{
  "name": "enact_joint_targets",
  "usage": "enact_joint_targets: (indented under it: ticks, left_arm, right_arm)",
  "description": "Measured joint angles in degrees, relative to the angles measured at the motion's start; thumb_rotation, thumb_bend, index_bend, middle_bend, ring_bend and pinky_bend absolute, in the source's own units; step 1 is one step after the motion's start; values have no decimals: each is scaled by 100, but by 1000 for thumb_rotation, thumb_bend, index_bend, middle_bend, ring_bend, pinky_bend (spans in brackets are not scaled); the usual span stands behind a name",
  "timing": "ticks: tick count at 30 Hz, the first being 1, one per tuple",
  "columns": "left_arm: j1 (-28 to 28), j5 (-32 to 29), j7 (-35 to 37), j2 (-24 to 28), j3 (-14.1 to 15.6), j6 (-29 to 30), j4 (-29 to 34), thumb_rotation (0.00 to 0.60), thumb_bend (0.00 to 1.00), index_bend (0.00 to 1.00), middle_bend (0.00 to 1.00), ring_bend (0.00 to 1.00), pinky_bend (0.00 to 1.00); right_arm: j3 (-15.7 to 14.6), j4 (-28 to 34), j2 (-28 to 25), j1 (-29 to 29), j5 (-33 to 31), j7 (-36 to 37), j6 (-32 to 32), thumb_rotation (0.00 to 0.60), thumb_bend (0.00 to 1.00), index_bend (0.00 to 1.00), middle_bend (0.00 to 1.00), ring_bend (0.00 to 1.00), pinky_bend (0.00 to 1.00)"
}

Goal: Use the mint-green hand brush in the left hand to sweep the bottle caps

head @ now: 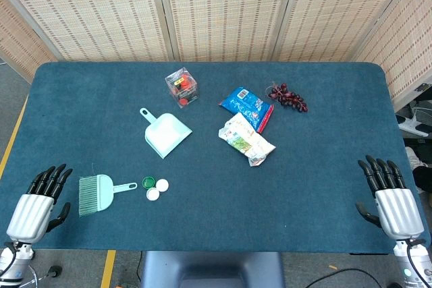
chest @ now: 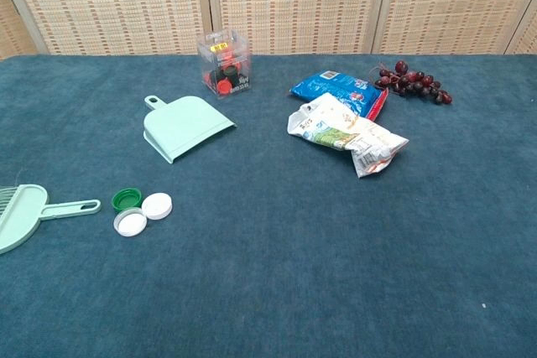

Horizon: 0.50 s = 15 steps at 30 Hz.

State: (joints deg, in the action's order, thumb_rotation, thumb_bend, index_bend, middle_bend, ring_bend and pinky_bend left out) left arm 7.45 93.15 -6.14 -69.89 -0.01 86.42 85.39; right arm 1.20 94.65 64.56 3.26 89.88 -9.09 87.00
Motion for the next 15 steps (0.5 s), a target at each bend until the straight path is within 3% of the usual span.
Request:
enact_joint_targets:
  ticks: [4, 7, 10, 11, 15]
  left_arm:
    - [46, 34, -66, -87, -1, -36, -18, 600, 439, 0, 0, 0, 129]
    - [118, 170, -59, -220, 11, -56, -98, 600, 440, 20, 17, 79, 255]
    - [285, 395, 5, -457, 26, -129, -333, 600, 439, 130, 128, 510, 636]
    - [354, 451, 35, -536, 33, -185, -415, 600, 438, 159, 171, 595, 707]
    - [599, 465, -6, -820, 2, -584, -623, 600, 422, 258, 328, 727, 822]
  right_arm:
    - [-7, -1, -5, 4, 11, -7, -29, 600, 177, 0, 0, 0, 0]
    - [-12, 1, -18, -8, 7, 2, -27, 600, 177, 0, 0, 0, 0]
    - [-22, 6, -38, -7, 45, 23, -28, 600, 177, 0, 0, 0, 0]
    - [-27, 4, -45, -4, 53, 34, -37, 600, 177, 0, 0, 0, 0]
    - [16, 7, -25, -12, -6, 34, -13, 600, 177, 0, 0, 0, 0]
